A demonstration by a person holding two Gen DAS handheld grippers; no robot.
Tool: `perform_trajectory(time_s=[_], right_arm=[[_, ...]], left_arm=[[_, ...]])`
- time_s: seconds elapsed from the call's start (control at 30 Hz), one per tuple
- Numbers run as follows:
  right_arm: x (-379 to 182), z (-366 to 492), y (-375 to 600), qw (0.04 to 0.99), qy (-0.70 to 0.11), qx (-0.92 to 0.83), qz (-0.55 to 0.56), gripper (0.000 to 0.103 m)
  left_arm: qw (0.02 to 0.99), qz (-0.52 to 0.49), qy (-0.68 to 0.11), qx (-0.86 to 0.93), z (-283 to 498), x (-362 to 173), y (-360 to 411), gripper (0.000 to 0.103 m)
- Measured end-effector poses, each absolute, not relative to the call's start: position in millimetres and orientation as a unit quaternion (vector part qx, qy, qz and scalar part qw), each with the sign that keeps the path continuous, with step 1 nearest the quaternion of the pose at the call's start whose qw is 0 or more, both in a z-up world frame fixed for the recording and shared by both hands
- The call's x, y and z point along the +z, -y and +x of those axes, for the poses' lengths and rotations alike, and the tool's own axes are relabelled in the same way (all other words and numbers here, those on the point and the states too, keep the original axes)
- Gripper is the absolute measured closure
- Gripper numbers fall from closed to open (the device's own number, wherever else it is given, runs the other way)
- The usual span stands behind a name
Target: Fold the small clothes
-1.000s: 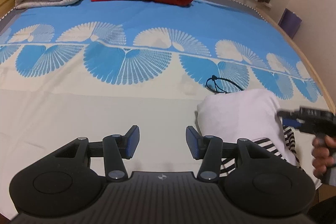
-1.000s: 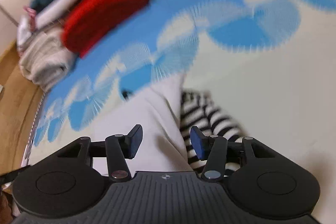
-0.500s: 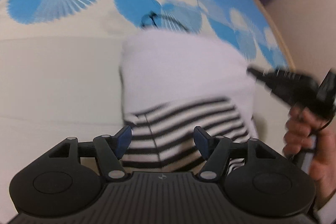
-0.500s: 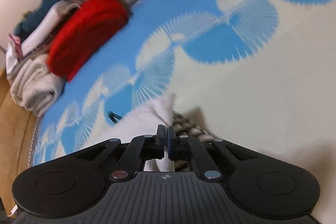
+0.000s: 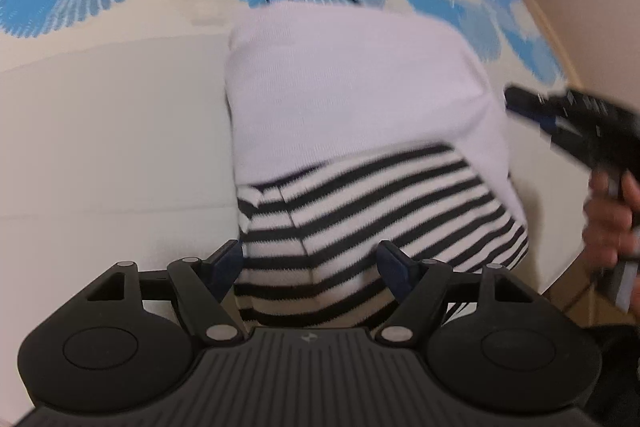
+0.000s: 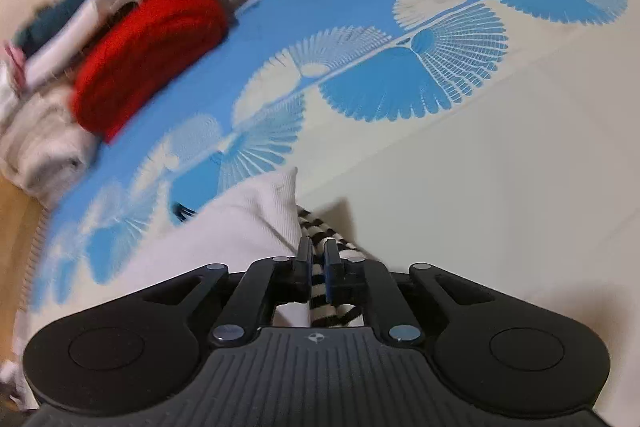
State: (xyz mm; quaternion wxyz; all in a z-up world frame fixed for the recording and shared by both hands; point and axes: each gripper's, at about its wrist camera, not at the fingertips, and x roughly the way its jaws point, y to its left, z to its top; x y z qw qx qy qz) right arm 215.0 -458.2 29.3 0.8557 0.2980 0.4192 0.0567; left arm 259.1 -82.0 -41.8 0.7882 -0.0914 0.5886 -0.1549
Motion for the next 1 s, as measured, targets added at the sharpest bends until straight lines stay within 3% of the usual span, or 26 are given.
perform_trajectory(time_s=[0.07,0.27,0.33,0.4,0.43,0.63,0.8,1.0], right_arm=[[28.3,205.0,464.3,0.843,-0.432,0.082,0.311,0.054],[16.2,175.2,452.9,0.825,-0.504,0.132,0.219,0.053],[12.6,166.9,449.1,0.819,-0.514,0.15,0.206,0.057],[14.2,158.0,443.5,0.821,-0.516,0.173,0.175,0.091],[18.4,153.7,444.3,0.825,-0.51,0.175,0.167,0.099],[59.1,126.8,501.3,0.841,-0.418,0.169,0.298,0.103],[19.0,130.2,482.6,0.803,-0.545,0.134,0.204,0.103],[12.0,146.7,459.3,0.801,-0.57,0.123,0.134,0.103]], left_arm=[[0.789,-0.105,-0.585,-0.154,261.5,-39.1,75.9,0.024],[0.79,-0.122,-0.581,-0.156,263.1,-30.6,75.5,0.024],[0.79,-0.131,-0.579,-0.154,262.0,-31.3,73.8,0.024],[0.789,-0.138,-0.58,-0.15,262.5,-31.9,73.2,0.024],[0.788,-0.141,-0.58,-0.149,262.2,-32.3,73.5,0.024],[0.783,-0.139,-0.583,-0.168,259.3,-32.9,79.3,0.024],[0.76,-0.044,-0.625,-0.175,254.9,-53.8,103.8,0.02],[0.764,-0.048,-0.614,-0.192,252.2,-43.3,102.0,0.023]])
